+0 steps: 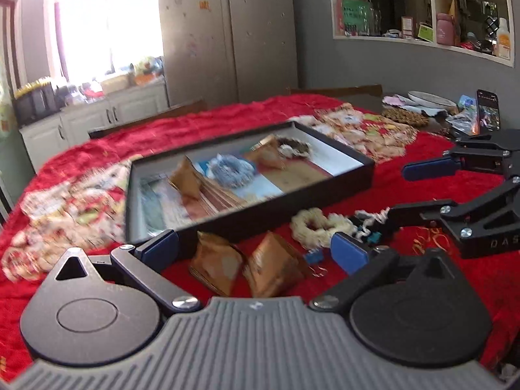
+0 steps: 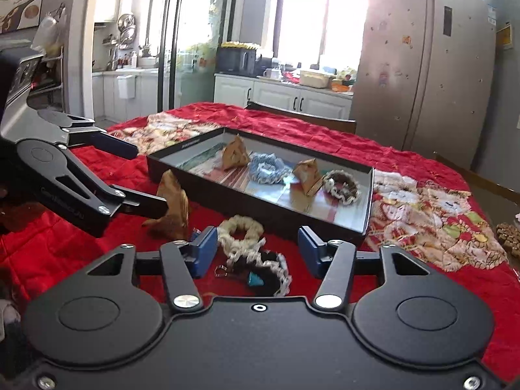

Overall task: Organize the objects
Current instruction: 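Close the right gripper on the white lace scrunchie while the left moves to a brown packet, then close the left gripper on the brown paper packet and lift it, then carry the packet into the box with the left gripper while the right carries the lace scrunchie there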

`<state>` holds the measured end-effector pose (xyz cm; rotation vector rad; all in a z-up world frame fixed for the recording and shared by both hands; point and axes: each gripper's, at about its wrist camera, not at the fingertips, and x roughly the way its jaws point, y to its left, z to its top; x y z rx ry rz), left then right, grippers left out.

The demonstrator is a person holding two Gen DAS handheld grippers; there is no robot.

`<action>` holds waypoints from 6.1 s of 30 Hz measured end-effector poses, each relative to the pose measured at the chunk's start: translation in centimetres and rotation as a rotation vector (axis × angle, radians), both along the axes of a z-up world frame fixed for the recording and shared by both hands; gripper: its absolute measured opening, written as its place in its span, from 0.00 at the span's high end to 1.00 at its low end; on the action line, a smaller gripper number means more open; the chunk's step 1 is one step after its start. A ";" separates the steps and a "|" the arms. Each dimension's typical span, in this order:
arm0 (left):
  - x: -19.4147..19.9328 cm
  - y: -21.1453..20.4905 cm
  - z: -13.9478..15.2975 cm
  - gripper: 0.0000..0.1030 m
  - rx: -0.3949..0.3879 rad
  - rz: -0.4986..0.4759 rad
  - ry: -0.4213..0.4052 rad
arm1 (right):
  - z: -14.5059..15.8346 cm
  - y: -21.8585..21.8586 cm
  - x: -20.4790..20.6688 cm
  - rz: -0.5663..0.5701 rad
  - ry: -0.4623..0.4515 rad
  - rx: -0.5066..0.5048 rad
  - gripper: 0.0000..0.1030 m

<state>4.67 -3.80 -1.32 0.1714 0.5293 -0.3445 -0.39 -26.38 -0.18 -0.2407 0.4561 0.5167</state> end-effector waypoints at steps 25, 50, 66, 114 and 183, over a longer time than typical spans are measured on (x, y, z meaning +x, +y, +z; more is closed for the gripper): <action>2.4 -1.4 -3.0 0.26 -0.015 -0.014 0.122 | -3.8 0.2 2.5 -0.015 0.065 -0.088 0.77; 3.2 -1.2 -3.5 0.50 -0.033 0.005 0.177 | -4.4 0.3 2.6 -0.009 0.081 -0.088 0.85; 2.7 -1.2 -3.3 0.53 -0.033 0.001 0.171 | -3.6 -0.3 2.3 -0.014 0.072 -0.047 0.87; 1.8 0.3 2.9 0.61 -0.091 0.003 0.046 | 1.9 -0.7 2.4 -0.036 -0.034 0.046 0.88; 20.2 -2.9 0.0 0.60 -0.088 0.188 0.089 | -2.0 -0.9 25.7 -0.382 0.115 0.234 0.88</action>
